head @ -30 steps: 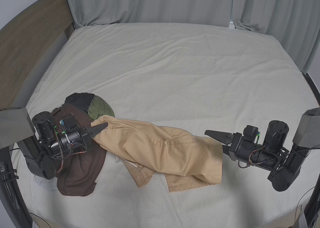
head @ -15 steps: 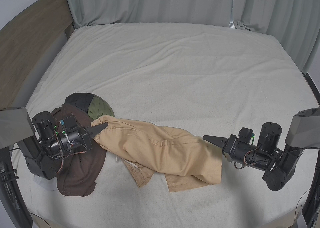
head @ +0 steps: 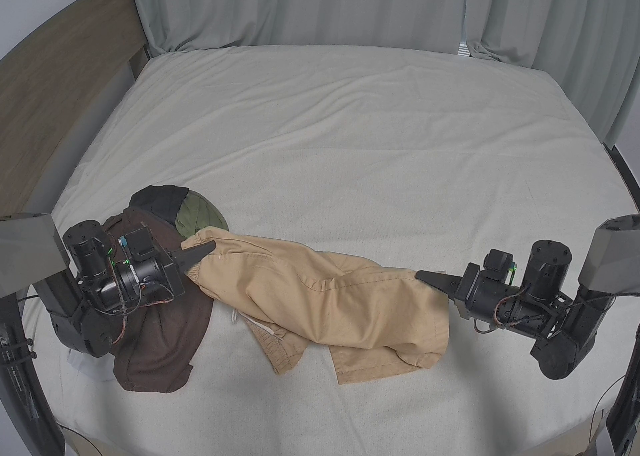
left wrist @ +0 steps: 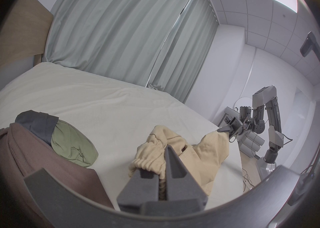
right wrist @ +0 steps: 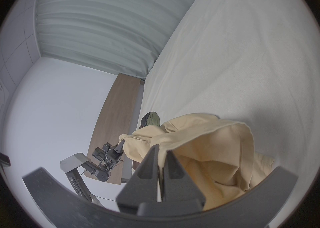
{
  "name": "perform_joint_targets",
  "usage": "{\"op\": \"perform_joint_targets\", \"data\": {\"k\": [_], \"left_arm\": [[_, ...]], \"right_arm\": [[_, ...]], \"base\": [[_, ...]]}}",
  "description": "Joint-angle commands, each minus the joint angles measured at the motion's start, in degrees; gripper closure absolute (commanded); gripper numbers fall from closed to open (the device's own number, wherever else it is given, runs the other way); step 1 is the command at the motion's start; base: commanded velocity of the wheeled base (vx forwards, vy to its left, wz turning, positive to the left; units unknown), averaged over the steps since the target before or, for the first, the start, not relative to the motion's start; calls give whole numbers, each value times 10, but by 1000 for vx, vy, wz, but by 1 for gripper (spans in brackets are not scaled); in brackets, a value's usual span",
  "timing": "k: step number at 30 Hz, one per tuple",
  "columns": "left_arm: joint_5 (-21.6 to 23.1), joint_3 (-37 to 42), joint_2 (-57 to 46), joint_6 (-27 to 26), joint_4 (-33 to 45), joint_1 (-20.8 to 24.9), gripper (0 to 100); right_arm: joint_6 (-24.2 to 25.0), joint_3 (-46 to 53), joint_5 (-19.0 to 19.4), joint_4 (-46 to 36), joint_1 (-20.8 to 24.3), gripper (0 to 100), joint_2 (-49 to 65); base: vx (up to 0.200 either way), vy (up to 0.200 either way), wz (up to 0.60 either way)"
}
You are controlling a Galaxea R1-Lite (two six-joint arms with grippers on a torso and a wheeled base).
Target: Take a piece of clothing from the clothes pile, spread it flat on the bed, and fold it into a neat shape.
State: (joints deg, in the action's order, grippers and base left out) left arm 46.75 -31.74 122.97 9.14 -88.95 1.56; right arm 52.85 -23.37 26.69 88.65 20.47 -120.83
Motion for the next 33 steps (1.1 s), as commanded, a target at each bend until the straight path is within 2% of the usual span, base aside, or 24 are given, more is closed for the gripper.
{"op": "perform_joint_targets", "data": {"k": [1,7,15,33], "left_arm": [[0,-11,-9,7,-2,1,100],[0,-15,-42,28,-1,7,100],[0,-18,-75,61,-1,13,100],[0,-23,-138,98,-1,21,100]], "right_arm": [[0,9,1,0,-2,100,33],[-5,17,2,-1,-2,100,78],[-35,23,2,-2,-2,100,107],[-36,21,4,-3,-18,100,181]], "base": [[0,0,0],[0,0,0],[0,0,0],[0,0,0]]}}
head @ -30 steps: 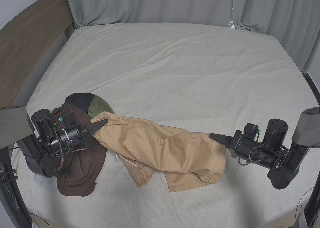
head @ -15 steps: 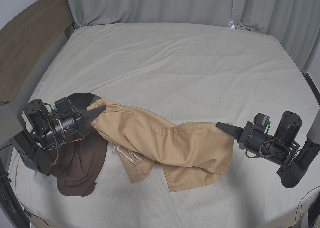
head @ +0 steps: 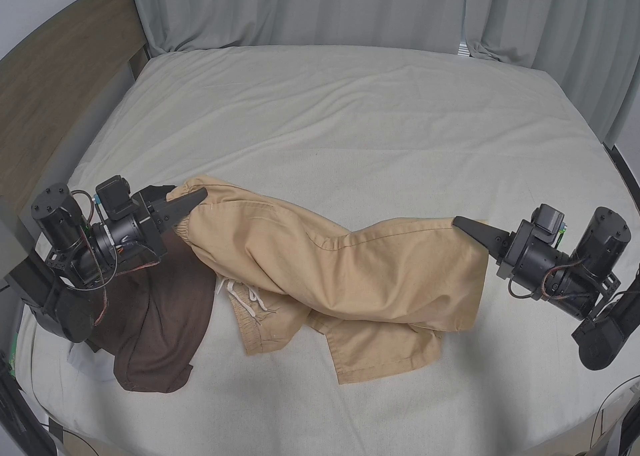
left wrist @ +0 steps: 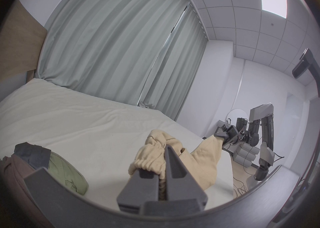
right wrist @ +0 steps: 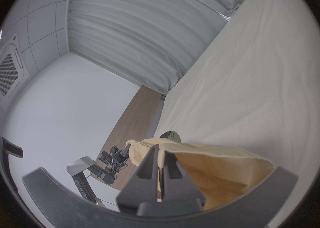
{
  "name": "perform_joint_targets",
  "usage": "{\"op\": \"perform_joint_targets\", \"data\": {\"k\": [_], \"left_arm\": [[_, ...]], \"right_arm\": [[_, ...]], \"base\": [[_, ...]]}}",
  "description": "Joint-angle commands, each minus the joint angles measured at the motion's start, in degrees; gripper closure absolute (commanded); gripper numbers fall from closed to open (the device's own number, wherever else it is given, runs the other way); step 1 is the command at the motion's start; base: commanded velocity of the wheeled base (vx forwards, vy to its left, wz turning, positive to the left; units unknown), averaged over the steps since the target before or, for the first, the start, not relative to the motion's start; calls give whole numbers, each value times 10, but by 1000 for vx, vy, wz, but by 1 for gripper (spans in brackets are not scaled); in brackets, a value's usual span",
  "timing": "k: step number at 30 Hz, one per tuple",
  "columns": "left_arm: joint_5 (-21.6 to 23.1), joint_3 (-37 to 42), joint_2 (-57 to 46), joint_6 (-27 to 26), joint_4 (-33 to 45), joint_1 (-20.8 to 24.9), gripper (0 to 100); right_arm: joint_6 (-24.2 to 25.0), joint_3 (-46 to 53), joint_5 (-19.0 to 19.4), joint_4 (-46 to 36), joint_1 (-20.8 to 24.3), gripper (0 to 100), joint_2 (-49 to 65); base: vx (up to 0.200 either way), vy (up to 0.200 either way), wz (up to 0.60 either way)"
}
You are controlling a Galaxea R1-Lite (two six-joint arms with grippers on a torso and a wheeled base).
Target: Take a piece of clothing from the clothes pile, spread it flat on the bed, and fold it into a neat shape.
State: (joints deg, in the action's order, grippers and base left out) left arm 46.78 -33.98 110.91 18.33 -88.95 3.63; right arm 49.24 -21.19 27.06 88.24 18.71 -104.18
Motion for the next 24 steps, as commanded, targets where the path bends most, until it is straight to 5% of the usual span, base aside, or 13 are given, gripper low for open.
{"op": "perform_joint_targets", "data": {"k": [1,24], "left_arm": [[0,0,-24,12,-1,1,100],[2,1,-68,64,-1,-6,100]], "right_arm": [[0,-2,0,1,-1,100,15],[1,-23,3,1,-44,100,46]], "base": [[0,0,0],[0,0,0]]}}
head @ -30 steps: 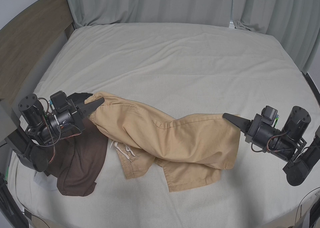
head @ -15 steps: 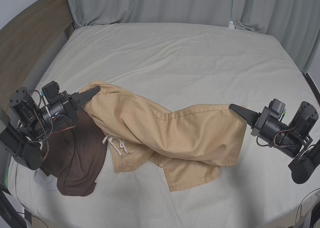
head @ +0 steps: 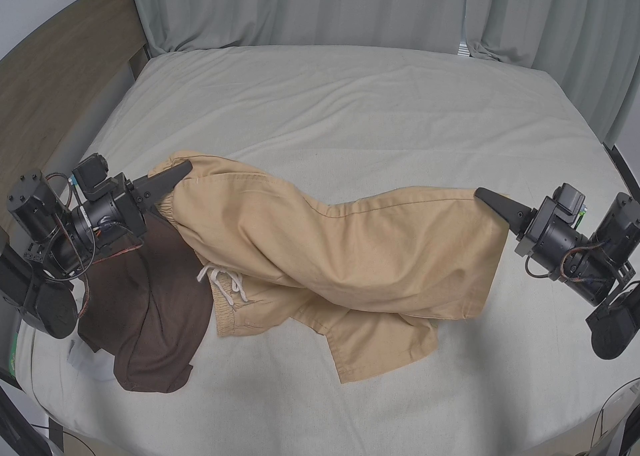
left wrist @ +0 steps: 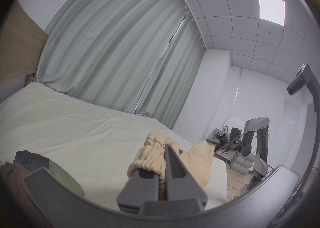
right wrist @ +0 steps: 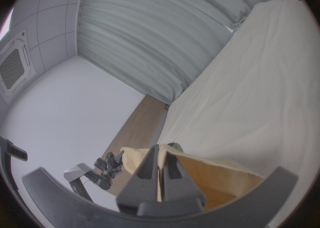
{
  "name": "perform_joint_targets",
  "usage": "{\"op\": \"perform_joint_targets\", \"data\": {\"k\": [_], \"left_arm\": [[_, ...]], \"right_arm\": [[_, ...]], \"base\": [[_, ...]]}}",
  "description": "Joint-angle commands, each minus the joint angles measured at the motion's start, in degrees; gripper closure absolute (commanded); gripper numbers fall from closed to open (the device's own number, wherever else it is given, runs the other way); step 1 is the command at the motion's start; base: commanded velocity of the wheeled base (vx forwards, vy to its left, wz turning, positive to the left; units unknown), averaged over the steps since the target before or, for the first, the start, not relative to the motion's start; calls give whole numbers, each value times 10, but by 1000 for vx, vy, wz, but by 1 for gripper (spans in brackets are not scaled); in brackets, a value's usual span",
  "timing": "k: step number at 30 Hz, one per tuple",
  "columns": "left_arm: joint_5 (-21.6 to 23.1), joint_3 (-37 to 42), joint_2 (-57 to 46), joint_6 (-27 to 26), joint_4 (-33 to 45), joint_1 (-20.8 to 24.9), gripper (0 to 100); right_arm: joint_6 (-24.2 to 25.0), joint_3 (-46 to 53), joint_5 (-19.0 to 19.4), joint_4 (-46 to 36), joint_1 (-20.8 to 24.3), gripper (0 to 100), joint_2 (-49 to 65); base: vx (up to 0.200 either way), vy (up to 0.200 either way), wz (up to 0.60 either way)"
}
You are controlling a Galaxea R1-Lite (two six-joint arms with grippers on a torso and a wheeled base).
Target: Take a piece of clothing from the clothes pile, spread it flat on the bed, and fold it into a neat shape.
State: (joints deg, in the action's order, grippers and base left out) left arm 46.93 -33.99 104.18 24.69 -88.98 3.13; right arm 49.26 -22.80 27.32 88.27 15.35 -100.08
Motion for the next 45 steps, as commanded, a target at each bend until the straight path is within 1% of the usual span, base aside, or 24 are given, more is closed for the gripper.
{"op": "perform_joint_targets", "data": {"k": [1,10,16,19,25,40,45], "left_arm": [[0,1,0,0,-1,-1,100],[12,7,8,-2,0,-8,100],[12,6,27,-5,-1,-10,100],[12,7,36,-7,-1,-10,100],[11,6,54,-27,-1,-10,100],[11,2,63,-27,-1,-18,100],[11,1,62,-27,-1,-18,100]], "right_arm": [[0,-7,0,1,-10,100,5],[2,-22,-1,1,-37,100,4],[2,-29,0,1,-55,100,3],[2,-30,0,1,-59,100,2],[2,-32,0,1,-72,100,0],[2,-35,9,1,-93,100,-2],[1,-35,14,1,-93,100,-1]], "base": [[0,0,0],[0,0,0],[0,0,0],[0,0,0],[0,0,0],[0,0,0],[0,0,0]]}}
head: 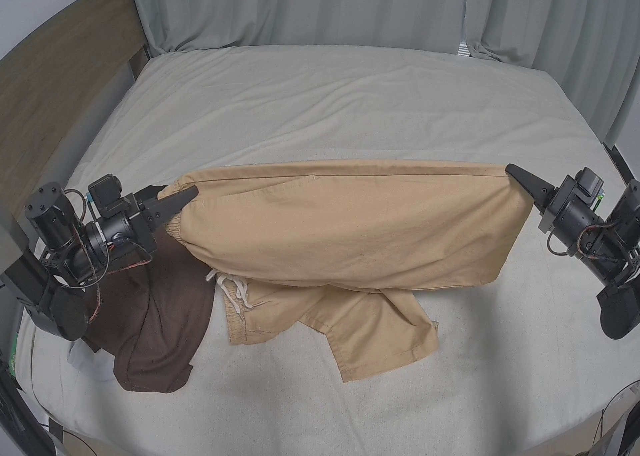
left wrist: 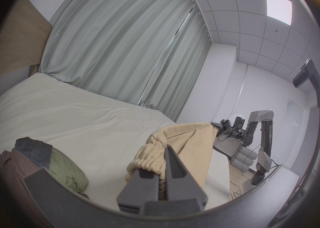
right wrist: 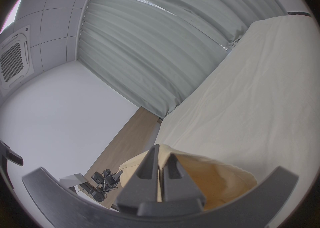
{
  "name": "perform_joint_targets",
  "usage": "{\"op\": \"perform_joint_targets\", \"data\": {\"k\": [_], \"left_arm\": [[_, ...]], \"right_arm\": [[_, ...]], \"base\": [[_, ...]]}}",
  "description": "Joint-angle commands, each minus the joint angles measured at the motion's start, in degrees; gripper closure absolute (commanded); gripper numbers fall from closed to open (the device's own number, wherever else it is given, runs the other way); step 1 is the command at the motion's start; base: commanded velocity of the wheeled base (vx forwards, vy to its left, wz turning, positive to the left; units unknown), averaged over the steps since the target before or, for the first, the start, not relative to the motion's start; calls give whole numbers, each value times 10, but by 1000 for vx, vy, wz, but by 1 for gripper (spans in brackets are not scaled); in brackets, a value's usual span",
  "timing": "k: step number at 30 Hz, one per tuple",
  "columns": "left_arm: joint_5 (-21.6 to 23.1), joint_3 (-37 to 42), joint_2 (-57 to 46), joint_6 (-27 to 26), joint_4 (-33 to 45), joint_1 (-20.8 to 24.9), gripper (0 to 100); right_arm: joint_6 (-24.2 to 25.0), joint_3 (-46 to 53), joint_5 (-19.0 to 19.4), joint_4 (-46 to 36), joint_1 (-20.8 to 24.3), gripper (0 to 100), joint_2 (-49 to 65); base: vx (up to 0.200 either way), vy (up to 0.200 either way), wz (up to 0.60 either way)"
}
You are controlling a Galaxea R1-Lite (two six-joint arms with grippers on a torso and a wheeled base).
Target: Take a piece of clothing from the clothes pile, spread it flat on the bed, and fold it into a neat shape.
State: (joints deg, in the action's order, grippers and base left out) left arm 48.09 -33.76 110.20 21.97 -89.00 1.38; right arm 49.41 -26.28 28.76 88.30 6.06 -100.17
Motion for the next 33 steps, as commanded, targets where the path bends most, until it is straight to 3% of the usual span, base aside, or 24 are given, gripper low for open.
{"op": "perform_joint_targets", "data": {"k": [1,18,26,33], "left_arm": [[-1,-1,2,0,0,-1,100],[-30,-61,45,6,0,14,100],[-67,-105,77,53,1,31,100],[-74,-133,116,61,0,37,100]], "right_arm": [[0,0,0,0,1,100,0],[-3,-77,1,-1,1,100,-64],[-2,-130,1,-1,-3,100,-125],[-2,-163,0,-1,-6,100,-158]], "base": [[0,0,0],[0,0,0],[0,0,0],[0,0,0]]}}
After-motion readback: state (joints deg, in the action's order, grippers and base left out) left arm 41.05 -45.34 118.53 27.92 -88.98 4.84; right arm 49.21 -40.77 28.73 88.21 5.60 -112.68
